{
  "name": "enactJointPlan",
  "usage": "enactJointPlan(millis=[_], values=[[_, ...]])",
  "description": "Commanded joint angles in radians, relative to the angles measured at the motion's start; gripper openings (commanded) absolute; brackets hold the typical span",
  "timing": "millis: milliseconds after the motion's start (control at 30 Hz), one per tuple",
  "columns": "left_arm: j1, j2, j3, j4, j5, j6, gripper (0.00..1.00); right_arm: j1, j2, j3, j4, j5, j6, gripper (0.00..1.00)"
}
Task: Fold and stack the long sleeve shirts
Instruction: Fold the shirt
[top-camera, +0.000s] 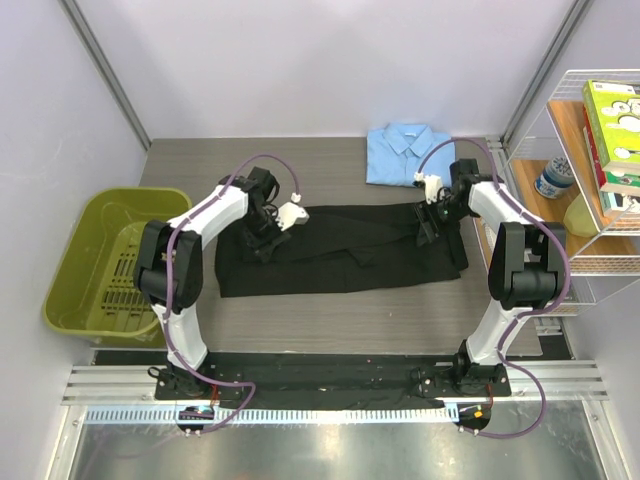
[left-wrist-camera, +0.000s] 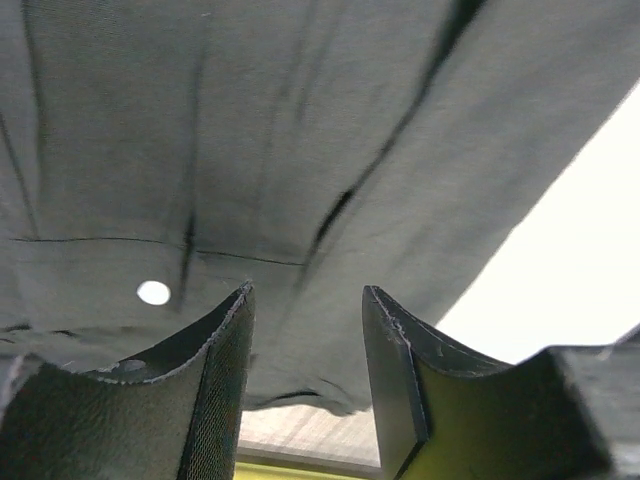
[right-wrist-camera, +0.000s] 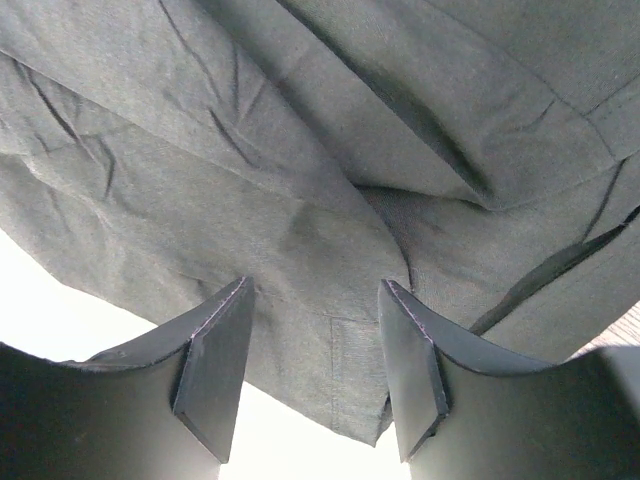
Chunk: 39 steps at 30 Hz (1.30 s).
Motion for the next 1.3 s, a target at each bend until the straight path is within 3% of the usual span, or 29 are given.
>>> enactJointPlan(millis=[0, 267, 467, 667, 733, 767, 833, 933, 1267], values=[[0.0, 0.022, -0.01, 0.076, -0.07, 0.067, 0.48, 0.0, -0.003, -0.019, 0.015, 0.023, 0.003, 0.58], [0.0, 0.038, -0.016, 0.13, -0.132, 0.093, 0.37, 0.0, -0.002, -0.022, 0.013, 0.044, -0.007, 0.57], [0.0, 0.041, -0.014, 0.067, -0.086, 0.13, 0.44, -0.002, 0.007, -0.015, 0.013, 0.049, -0.005, 0.57], [0.0, 0.058, -0.048, 0.107, -0.123, 0.141, 0.45, 0.0, 0.018, -0.006, 0.013, 0.046, -0.002, 0.58], [0.0, 0.061, -0.051, 0.116, -0.138, 0.147, 0.38, -0.002, 0.018, -0.006, 0.015, 0.049, -0.002, 0.57], [0.0, 0.061, -0.044, 0.113, -0.137, 0.15, 0.25, -0.002, 0.018, -0.006, 0.012, 0.054, -0.002, 0.57], [0.0, 0.05, -0.027, 0.078, -0.127, 0.162, 0.12, -0.002, 0.017, -0.007, 0.01, 0.058, -0.007, 0.57], [0.0, 0.007, -0.015, 0.047, -0.112, 0.174, 0.01, -0.002, 0.015, -0.013, 0.01, 0.064, -0.007, 0.57], [0.009, -0.085, 0.007, -0.08, -0.095, 0.242, 0.0, -0.002, -0.011, -0.01, -0.008, 0.084, -0.013, 0.58]])
